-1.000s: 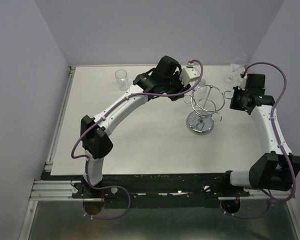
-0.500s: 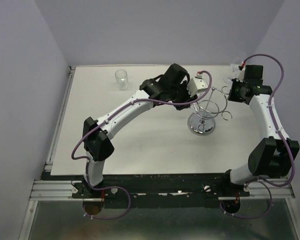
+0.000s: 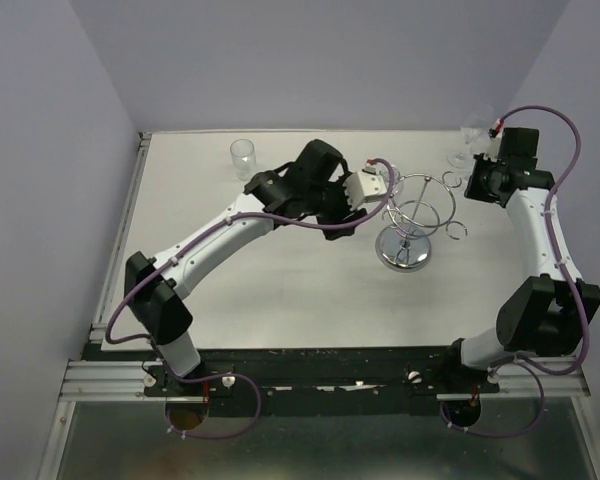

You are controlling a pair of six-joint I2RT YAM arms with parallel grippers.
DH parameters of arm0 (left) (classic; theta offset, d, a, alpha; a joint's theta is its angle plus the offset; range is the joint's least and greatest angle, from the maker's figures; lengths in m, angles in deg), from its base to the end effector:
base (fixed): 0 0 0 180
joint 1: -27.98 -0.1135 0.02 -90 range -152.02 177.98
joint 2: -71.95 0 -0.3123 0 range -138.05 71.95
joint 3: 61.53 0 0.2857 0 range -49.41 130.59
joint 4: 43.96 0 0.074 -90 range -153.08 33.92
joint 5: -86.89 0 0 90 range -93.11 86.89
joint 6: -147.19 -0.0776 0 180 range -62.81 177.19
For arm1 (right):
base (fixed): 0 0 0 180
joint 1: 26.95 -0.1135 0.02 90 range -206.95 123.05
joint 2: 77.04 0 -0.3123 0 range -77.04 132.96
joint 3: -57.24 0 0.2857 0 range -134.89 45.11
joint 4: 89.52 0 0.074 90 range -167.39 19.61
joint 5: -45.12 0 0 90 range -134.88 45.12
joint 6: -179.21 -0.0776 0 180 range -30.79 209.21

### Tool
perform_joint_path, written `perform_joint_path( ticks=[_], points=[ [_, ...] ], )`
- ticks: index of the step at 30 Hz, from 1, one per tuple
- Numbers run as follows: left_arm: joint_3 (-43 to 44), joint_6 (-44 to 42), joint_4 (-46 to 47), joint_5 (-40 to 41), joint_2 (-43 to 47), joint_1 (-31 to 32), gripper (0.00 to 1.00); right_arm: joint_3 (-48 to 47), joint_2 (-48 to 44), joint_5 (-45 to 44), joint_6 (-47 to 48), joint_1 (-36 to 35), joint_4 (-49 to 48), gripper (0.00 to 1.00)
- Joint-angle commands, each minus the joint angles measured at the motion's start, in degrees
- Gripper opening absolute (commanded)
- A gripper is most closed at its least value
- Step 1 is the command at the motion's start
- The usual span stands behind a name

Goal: Take the wine glass off the wine glass rack

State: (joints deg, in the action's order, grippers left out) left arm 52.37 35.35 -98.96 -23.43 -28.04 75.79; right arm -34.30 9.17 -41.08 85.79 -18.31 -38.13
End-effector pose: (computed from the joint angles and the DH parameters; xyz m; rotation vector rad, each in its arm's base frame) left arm 0.2904 -0.3605 0.3933 1.4729 1.7878 -0.6391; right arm 0.3853 -0.0533 0.3426 0.2177 2.3627 0.0350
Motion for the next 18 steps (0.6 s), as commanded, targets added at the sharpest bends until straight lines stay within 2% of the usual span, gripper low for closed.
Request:
perform_joint_path(
  ticks=[1, 3, 5, 7, 9, 13, 15, 18],
  points=[
    [-10.9, -2.5, 6.5, -7.8, 9.2, -5.3, 0.69, 2.0, -5.2, -0.5, 0.0, 2.3, 2.0, 0.03],
    [-18.0, -3.4, 13.7, -12.1, 12.4, -7.9, 0.74, 3.1, -6.8, 0.4, 0.2, 2.3, 2.7, 0.09],
    [-25.0, -3.3, 25.2, -15.6, 14.1, -10.4, 0.8, 3.7, -8.2, 1.4, 0.1, 2.3, 4.1, 0.12],
    [-27.1, -4.7, 29.8, -19.0, 13.0, -12.1, 0.82, 4.2, -9.1, 1.8, 0.1, 2.3, 5.1, 0.15],
    [-27.2, -5.1, 33.9, -21.2, 10.3, -13.3, 0.99, 4.4, -9.8, 2.6, 0.9, 2.3, 5.6, 0.16],
    [-25.8, -4.5, 44.1, -25.1, 3.6, -14.3, 0.99, 5.1, -10.5, 2.8, 2.8, 2.3, 6.6, 0.17],
    [-25.7, -1.1, 51.4, -26.7, 0.5, -14.9, 0.99, 5.3, -10.5, 2.5, 5.4, 2.3, 7.0, 0.18],
    [-23.6, 4.2, 59.4, -29.1, -4.2, -15.4, 0.99, 4.9, -9.5, 7.2, 9.0, 2.3, 9.2, 0.22]
  ],
)
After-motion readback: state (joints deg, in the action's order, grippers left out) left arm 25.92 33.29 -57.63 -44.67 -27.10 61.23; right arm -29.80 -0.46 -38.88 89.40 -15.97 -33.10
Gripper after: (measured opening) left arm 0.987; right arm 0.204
